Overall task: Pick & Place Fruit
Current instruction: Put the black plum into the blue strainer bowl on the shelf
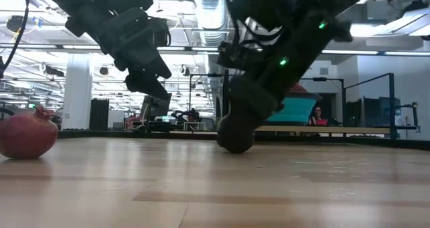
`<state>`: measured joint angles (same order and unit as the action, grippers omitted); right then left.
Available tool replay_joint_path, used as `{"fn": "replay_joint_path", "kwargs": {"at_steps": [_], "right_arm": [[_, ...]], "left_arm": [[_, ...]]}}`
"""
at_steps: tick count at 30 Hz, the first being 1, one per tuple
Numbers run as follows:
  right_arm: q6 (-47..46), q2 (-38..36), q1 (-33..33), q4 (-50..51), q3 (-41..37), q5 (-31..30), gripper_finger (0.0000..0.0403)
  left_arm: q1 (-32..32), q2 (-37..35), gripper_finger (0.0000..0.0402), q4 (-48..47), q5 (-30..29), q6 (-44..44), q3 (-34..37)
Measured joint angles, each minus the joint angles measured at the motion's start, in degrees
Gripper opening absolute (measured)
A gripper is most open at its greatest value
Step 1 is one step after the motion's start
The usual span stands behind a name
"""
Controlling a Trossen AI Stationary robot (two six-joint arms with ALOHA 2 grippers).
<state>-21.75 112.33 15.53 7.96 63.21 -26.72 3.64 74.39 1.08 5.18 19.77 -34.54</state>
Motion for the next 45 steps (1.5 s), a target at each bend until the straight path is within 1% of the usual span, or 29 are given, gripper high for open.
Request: {"fn": "replay_joint_path", "kwargs": {"at_steps": [2,4,10,12,14,16,18,20,23,28,32,37,45], "right_arm": [[-2.12,-1.91,1.0,2.08,0.09,-0.03,0.0274],[-4.36,-5.29,2.11,7.11,0.06,-0.11,0.0267],[-10.65,-18.02,4.83,20.32,0.08,-0.62,0.0258],[-11.33,-22.88,5.03,24.59,0.06,-3.23,0.0258],[-11.3,-27.82,4.1,27.43,0.1,-7.54,0.0257],[-11.29,-33.07,1.46,31.26,0.1,-10.68,0.0257],[-11.22,-37.39,-3.2,34.08,0.17,-11.83,0.0257],[-10.53,-41.01,-9.16,37.25,0.1,-12.19,0.0256],[-9.14,-44.29,-19.67,37.39,0.1,-10.94,0.0256],[-7.8,-43.46,-35.65,35.82,0.1,-4.35,0.0256],[-6.35,-39.51,-43.21,34.92,0.1,-3.04,0.0256],[-5.72,-34.65,-46.88,32.79,0.09,-1.57,0.0256],[-5.69,-31.29,-47.27,32.76,0.08,-1.59,0.0261]], "left_arm": [[0.0,0.0,0.035,0.06,-0.02,0.0,0.0],[0.0,0.0,0.035,0.16,0.01,0.0,0.0],[0.0,0.0,0.035,0.83,-0.02,-0.26,-0.02],[0.0,0.0,0.035,1.06,-0.02,-0.28,-0.02],[-0.02,0.0,0.035,1.49,-0.02,-0.43,-0.02],[-0.02,0.0,0.035,1.93,-0.01,-1.0,-0.02],[-0.02,0.0,0.035,2.1,-0.02,-1.35,-0.02],[-0.02,0.0,0.035,2.33,-0.01,-1.43,-0.02],[-0.02,0.0,0.035,2.98,0.0,-1.46,-0.02],[-0.02,0.0,0.035,3.45,-0.02,-1.49,-0.02],[-0.02,0.0,0.035,3.77,-0.02,-1.49,-0.02],[-0.02,0.0,0.035,3.93,0.01,-1.49,-0.02],[-0.02,0.0,0.035,4.22,0.05,-1.49,-0.02]]}}
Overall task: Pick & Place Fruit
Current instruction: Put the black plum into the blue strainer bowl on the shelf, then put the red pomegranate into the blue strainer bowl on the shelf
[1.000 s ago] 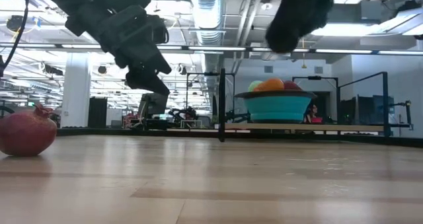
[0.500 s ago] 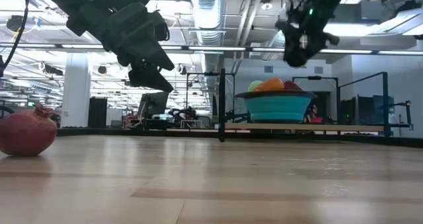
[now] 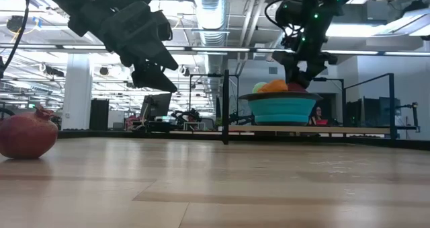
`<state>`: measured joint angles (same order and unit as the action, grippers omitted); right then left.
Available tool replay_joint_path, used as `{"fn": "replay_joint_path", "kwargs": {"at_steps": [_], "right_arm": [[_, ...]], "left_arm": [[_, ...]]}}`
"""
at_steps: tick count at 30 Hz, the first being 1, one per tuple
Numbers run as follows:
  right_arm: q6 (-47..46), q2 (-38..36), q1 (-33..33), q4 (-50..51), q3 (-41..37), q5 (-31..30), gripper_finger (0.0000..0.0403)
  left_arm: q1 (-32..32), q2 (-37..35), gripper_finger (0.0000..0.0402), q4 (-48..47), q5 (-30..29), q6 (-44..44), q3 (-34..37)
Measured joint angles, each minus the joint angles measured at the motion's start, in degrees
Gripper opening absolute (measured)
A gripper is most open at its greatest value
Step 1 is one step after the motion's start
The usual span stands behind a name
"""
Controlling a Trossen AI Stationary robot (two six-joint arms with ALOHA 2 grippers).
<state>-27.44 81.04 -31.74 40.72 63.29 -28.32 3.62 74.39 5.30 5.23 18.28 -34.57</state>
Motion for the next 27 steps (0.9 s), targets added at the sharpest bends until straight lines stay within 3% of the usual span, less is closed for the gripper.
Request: {"fn": "replay_joint_path", "kwargs": {"at_steps": [11,19,23,27], "right_arm": [[0.51,0.76,-1.49,-0.01,0.0,0.17,0.0331],[2.03,-2.83,-0.01,0.01,0.0,-0.07,0.0337],[1.97,-7.74,5.46,0.01,0.0,-0.13,0.0328],[0.38,-11.89,15.93,-0.24,0.0,-0.38,0.032]], "left_arm": [[0.0,0.0,0.035,-0.02,0.0,0.0,0.0],[-0.05,0.0,0.035,-0.07,0.12,0.01,0.0],[-0.81,0.0,0.035,-0.11,1.98,0.0,0.0],[-2.85,-0.06,0.035,-0.36,2.25,-1.07,0.0]]}}
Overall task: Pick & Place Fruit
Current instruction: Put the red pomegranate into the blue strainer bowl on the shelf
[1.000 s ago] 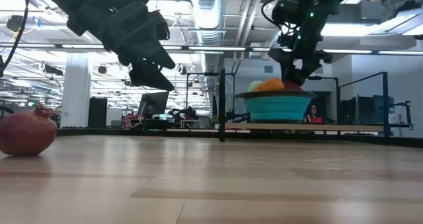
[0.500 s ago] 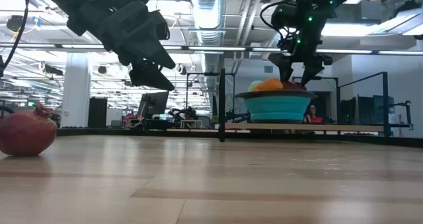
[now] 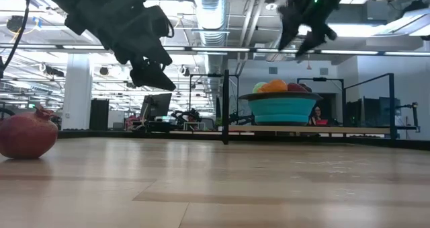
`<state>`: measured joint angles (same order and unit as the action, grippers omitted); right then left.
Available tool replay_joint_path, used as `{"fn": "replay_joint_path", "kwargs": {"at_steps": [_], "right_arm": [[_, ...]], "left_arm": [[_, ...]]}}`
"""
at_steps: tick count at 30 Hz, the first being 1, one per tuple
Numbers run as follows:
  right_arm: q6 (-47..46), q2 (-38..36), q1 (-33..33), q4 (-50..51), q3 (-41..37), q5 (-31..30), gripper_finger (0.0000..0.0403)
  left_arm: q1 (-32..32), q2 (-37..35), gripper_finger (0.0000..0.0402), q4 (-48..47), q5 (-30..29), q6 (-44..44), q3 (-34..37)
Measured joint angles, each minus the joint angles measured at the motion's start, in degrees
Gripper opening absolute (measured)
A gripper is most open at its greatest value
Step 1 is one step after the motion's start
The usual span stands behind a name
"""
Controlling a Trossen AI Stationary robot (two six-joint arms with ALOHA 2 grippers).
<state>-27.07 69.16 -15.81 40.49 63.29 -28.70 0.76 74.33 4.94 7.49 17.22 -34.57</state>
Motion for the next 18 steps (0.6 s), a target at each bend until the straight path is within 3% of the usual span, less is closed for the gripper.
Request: {"fn": "replay_joint_path", "kwargs": {"at_steps": [4,9,14,18], "right_arm": [[-1.77,-0.34,13.1,-0.74,0.0,-3.32,0.0318],[-1.91,5.37,28.14,-4.77,0.0,-8.22,0.0318],[0.25,14.83,37.36,-16.84,0.0,-8.69,0.0317],[5.46,22.53,41.31,-28.12,0.06,-8.63,0.0317]], "left_arm": [[-3.16,-1.97,0.035,-3.1,-0.02,-3.38,0.0],[-7.78,-8.53,0.035,-13.0,-0.05,-4.81,-0.02],[-13.96,-16.72,0.035,-25.38,-0.89,-3.28,-0.02],[-18.32,-21.09,0.035,-37.05,-4.38,2.93,-0.02]]}}
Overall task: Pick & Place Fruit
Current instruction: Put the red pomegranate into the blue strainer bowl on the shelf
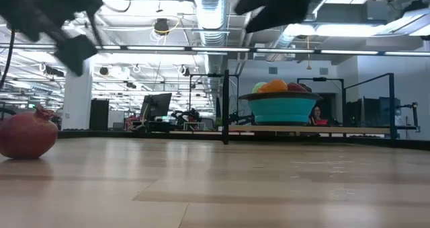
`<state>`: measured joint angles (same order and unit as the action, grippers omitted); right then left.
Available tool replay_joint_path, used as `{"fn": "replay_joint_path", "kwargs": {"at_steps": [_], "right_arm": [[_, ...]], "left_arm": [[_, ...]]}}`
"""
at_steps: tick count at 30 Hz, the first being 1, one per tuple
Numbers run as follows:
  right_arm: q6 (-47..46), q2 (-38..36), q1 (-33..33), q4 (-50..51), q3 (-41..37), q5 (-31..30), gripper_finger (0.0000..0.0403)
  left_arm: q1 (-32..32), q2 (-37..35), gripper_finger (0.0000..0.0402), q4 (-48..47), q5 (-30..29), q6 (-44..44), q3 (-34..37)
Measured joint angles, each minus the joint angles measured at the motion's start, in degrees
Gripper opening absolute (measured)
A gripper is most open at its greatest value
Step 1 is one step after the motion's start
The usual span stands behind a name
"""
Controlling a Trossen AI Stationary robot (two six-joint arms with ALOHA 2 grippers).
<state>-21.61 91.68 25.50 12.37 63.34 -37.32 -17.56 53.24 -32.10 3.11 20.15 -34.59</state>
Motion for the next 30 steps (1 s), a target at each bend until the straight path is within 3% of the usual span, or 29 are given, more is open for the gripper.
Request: {"fn": "replay_joint_path", "kwargs": {"at_steps": [5,11,16,25,30], "right_arm": [[6.37,8.5,0.63,-10.67,2.88,0.0,0.0317],[11.4,14.8,-1.84,-9.73,10.19,3.07,0.0317],[15.62,17.52,-6.57,-12.48,13.79,11.78,0.0317],[18.55,26.21,-14.34,-27.3,13.81,31.8,0.0317],[21.78,30.1,-16.58,-27.1,17.33,42.59,0.0317]], "left_arm": [[-3.55,-1.18,0.035,-7.51,-2.89,10.55,0.36],[-6.25,-1.19,0.035,-6.05,-4.21,17.88,4.79],[-8.98,-2.08,0.0345,-2.82,-4.24,22.5,9.04],[-13.17,-2.44,0.0307,18.69,-5.64,30.24,18.8],[-15.6,-1.71,0.0292,27.07,-6.61,35.65,23.95]]}}
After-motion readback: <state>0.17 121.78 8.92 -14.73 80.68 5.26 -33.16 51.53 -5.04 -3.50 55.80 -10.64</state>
